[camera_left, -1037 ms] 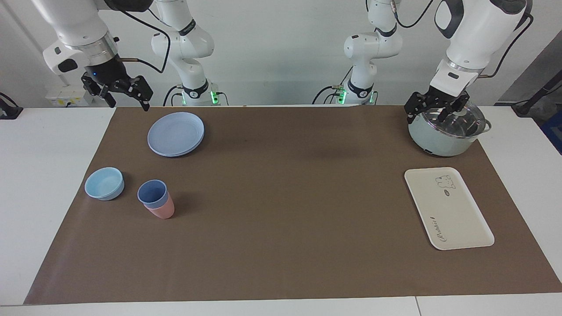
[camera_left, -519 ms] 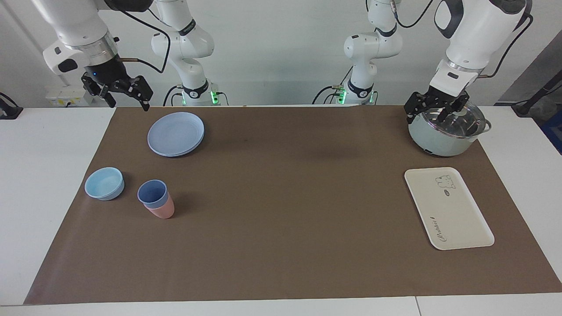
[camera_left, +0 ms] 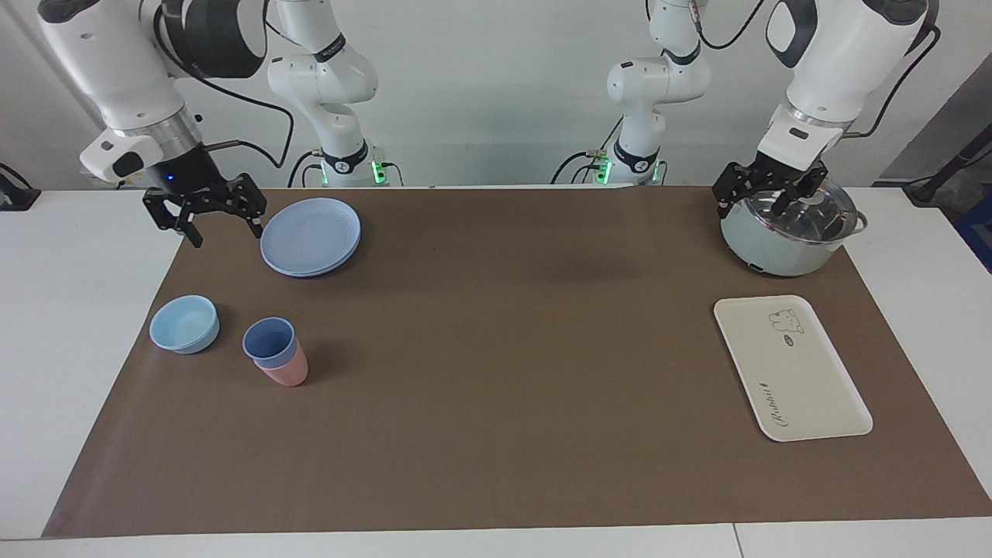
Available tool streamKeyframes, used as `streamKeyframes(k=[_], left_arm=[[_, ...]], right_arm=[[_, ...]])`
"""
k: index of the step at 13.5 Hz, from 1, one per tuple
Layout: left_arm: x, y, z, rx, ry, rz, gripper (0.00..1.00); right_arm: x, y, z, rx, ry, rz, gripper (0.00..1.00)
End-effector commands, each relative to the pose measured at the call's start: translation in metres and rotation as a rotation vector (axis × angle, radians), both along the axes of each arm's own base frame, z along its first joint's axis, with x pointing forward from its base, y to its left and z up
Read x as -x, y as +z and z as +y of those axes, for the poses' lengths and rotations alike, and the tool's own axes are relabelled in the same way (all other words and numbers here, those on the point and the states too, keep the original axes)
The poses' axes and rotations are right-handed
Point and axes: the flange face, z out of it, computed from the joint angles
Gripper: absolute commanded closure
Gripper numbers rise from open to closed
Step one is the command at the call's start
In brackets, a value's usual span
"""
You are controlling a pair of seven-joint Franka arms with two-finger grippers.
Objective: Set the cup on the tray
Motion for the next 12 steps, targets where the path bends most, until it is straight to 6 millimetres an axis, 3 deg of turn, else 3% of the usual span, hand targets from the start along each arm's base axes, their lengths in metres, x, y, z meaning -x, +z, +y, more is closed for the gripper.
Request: streamKeyframes(k=[1,4,6,12], left_arm=[[0.006,0.001,0.000,0.004,-0.011,-0.010,0.00],[0.006,0.001,0.002,0.004,-0.008,-0.011,0.00],[0.006,0.001,0.002,0.004,-0.008,-0.010,0.00],[0.006,0.002,0.002,0.003,-0.010,-0.004,0.00]], right_arm=[[0.007,-0.033,-0.034,-0.049,0.231,-0.118,0.00],[-0.007,-0.082,-0.072,-0.169,0.373,-0.256,0.00],[-0.017,-0.131,-0.090,-0.233,0.439,-0.311,0.00],[-0.033,-0.219,-0.086,-0.388,0.504,-0.443,0.00]])
